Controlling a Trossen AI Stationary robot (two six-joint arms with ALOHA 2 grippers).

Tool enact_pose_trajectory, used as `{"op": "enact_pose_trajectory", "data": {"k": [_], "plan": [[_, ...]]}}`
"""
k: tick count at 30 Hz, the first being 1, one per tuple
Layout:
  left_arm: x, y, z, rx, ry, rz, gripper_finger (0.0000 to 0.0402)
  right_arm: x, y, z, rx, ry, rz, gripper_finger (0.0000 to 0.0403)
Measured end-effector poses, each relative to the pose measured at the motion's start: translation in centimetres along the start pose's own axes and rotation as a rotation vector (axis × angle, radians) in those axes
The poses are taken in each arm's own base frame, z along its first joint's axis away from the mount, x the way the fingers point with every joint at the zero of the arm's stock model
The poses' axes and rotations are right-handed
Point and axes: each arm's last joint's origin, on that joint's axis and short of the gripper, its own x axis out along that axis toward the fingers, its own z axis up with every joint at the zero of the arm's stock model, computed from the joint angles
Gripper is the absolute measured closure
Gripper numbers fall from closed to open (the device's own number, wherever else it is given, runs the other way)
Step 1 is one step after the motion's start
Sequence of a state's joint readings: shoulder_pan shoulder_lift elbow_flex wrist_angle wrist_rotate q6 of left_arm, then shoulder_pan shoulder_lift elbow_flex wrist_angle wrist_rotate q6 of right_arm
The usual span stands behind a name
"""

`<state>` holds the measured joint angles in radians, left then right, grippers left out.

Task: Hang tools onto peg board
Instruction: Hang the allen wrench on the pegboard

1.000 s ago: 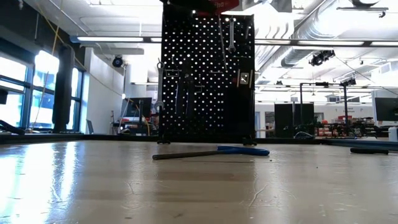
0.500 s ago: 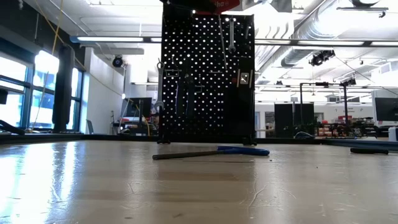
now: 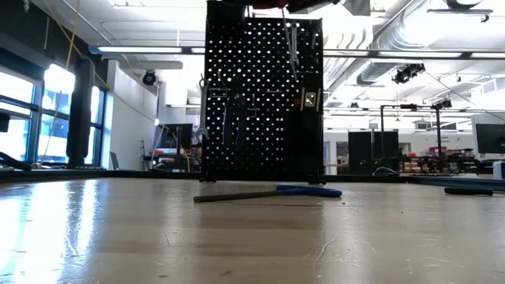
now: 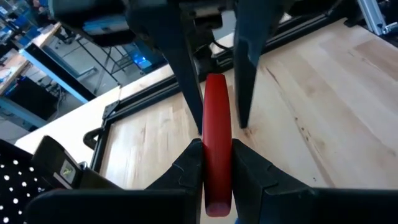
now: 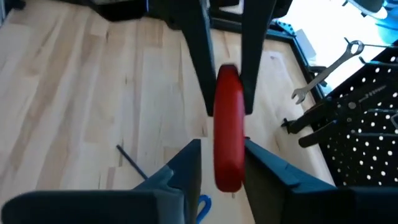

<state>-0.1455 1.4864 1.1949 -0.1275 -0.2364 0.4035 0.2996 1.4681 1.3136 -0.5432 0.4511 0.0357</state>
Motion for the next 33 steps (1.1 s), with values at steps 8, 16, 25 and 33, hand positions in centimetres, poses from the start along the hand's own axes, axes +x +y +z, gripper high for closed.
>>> {"op": "enact_pose_trajectory", "data": {"k": [8, 16, 25, 33], "plan": [[0.0, -0.1, -0.2, 0.0, 0.025, -0.006, 0.0358, -0.3, -0.1, 0.4, 0.012, -0.037, 0.019, 0.0308], [0.0, -0.1, -0.3, -0.005, 0.028, 0.002, 0.0358, 0.0, -0.6, 0.3, 0.027, -0.027, 0.02, 0.0344], [0.0, 0.0, -0.1, -0.011, 0.015, 0.008, 0.0358, 0.0, -0.8, 0.2, 0.009, -0.012, 0.003, 0.0365], [-0.1, 0.0, -0.2, -0.028, 0.042, 0.04, 0.0271, -0.8, -1.2, -0.5, 0.032, 0.049, -0.03, 0.0365]]}}
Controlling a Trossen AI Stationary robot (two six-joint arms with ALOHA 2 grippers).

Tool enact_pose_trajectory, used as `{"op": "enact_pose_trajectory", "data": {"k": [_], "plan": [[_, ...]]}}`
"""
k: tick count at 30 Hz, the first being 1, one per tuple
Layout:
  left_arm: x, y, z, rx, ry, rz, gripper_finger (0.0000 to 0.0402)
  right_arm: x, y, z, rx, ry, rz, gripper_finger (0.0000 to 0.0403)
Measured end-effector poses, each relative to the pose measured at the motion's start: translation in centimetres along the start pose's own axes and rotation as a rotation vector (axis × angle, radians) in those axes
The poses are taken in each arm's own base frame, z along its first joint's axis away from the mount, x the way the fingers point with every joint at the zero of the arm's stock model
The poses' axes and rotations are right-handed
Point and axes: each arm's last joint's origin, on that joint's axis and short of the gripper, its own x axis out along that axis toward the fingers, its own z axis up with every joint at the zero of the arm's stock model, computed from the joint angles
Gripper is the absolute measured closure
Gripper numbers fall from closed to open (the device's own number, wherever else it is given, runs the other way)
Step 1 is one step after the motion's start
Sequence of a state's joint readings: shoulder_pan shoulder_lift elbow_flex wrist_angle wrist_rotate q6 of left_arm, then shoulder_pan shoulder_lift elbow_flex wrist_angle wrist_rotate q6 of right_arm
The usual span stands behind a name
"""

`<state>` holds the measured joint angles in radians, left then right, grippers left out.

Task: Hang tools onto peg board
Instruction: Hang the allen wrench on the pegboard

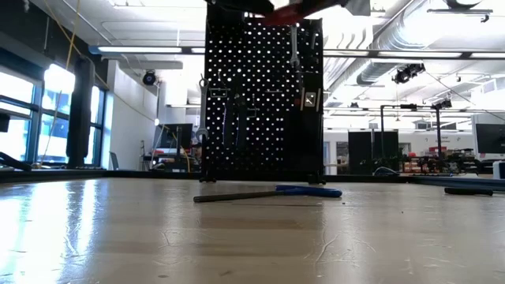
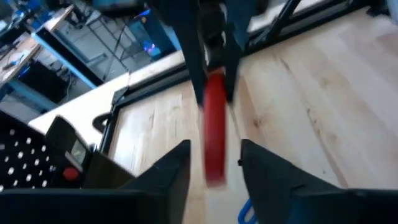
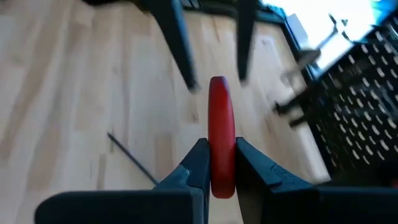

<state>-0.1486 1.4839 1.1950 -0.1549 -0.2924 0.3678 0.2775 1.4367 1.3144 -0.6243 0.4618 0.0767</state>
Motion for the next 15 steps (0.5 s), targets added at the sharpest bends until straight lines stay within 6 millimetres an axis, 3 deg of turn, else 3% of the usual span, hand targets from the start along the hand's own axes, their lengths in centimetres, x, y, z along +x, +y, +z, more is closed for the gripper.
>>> {"op": "enact_pose_trajectory", "data": {"k": [7, 15], "plan": [[-2.2, 0.6, 0.7, -0.008, -0.005, 0.075, 0.021, -3.5, -1.0, -1.3, 0.05, 0.05, -0.106, 0.0365], [-5.4, 2.3, -0.4, -0.088, 0.129, 0.211, 0.0205, -8.2, -2.9, -1.9, 0.117, -0.051, -0.258, 0.0365]]}}
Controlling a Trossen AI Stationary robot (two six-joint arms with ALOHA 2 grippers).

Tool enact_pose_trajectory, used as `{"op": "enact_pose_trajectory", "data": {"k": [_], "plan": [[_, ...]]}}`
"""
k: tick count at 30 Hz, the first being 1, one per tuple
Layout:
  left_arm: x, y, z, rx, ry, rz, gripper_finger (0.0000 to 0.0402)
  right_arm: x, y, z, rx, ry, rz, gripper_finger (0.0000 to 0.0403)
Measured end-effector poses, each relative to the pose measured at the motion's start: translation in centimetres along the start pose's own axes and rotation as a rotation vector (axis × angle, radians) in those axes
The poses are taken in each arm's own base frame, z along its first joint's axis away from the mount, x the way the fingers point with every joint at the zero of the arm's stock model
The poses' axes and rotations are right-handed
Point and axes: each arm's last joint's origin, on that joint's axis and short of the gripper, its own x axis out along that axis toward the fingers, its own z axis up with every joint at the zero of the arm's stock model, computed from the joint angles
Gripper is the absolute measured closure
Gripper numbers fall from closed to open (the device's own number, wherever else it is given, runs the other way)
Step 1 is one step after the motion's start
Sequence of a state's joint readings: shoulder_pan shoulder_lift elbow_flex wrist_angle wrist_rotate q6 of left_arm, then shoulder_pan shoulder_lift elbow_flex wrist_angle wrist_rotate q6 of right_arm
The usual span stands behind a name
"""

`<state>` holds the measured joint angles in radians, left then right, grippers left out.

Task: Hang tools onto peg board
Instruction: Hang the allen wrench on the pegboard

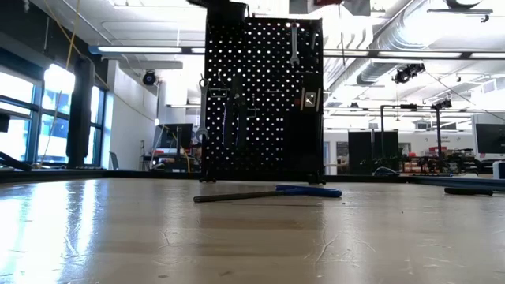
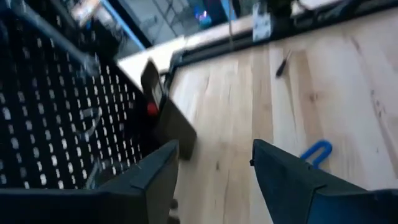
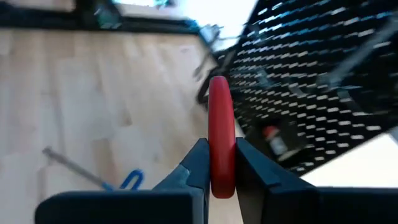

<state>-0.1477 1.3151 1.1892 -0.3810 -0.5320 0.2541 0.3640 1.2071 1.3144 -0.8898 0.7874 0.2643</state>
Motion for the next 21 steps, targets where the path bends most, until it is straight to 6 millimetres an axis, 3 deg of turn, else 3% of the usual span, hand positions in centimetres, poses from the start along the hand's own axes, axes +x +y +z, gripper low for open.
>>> {"op": "enact_pose_trajectory", "data": {"k": [8, 13, 21], "plan": [[0.4, -1.2, -3.7, -0.031, 0.083, -0.037, 0.0207, -0.5, -0.9, 0.7, -0.057, -0.087, -0.163, 0.0365], [1.4, -2.4, -5.3, -0.082, 0.047, -0.102, 0.0207, 0.2, -1.4, 2.0, -0.071, -0.145, -0.152, 0.0365], [2.4, -3.8, -7.1, -0.151, -0.087, -0.165, 0.0207, 3.4, -2.8, 4.3, -0.076, -0.235, -0.075, 0.0365]]}}
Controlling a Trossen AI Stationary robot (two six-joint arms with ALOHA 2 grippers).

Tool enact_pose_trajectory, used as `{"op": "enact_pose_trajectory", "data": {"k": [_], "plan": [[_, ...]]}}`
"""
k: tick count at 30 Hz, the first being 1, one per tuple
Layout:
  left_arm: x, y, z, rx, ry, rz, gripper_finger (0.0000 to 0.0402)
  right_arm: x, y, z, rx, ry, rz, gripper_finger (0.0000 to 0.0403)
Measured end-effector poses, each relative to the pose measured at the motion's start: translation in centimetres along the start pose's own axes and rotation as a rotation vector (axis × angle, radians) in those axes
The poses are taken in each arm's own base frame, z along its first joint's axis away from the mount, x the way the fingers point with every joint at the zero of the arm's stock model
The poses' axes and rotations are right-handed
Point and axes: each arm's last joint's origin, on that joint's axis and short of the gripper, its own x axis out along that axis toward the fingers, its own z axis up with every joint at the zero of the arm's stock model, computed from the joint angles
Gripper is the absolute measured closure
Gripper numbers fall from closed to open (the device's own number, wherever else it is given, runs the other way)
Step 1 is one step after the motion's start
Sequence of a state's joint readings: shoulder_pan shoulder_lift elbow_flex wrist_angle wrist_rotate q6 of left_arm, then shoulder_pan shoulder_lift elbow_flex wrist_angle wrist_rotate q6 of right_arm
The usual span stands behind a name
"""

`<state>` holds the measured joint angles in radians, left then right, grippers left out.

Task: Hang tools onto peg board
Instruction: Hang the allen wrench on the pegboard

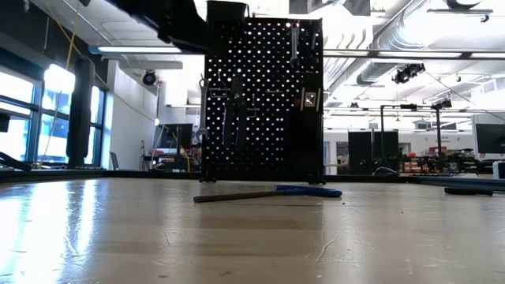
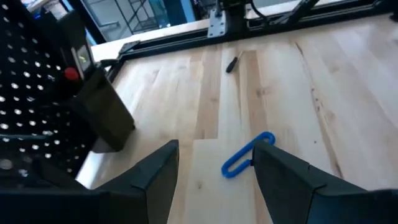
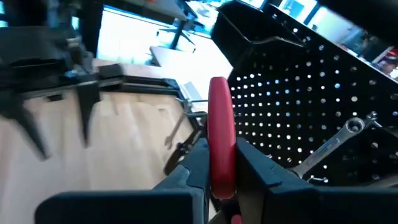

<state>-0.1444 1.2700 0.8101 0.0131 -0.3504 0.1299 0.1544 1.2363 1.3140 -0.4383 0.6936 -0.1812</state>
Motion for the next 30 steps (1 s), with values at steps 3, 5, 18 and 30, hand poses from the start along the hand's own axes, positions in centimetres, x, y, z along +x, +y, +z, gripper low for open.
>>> {"op": "enact_pose_trajectory", "data": {"k": [3, 5, 18, 30], "plan": [[0.2, -0.2, -0.8, -0.03, -0.018, -0.001, 0.0207, 2.3, 0.2, -0.3, -0.017, 0.021, -0.014, 0.0365], [0.2, -0.2, -1.1, -0.05, -0.014, -0.002, 0.0207, 3.9, 0.9, -0.7, -0.043, 0.045, -0.024, 0.0365], [0.1, -0.9, -1.4, -0.076, -0.01, -0.021, 0.0207, 9.1, 1.0, -1.2, 0.038, 0.041, -0.282, 0.0365], [-0.2, -1.7, -1.4, -0.042, -0.012, -0.049, 0.0207, 12.0, -0.4, -2.2, 0.004, 0.048, -0.252, 0.0365]]}}
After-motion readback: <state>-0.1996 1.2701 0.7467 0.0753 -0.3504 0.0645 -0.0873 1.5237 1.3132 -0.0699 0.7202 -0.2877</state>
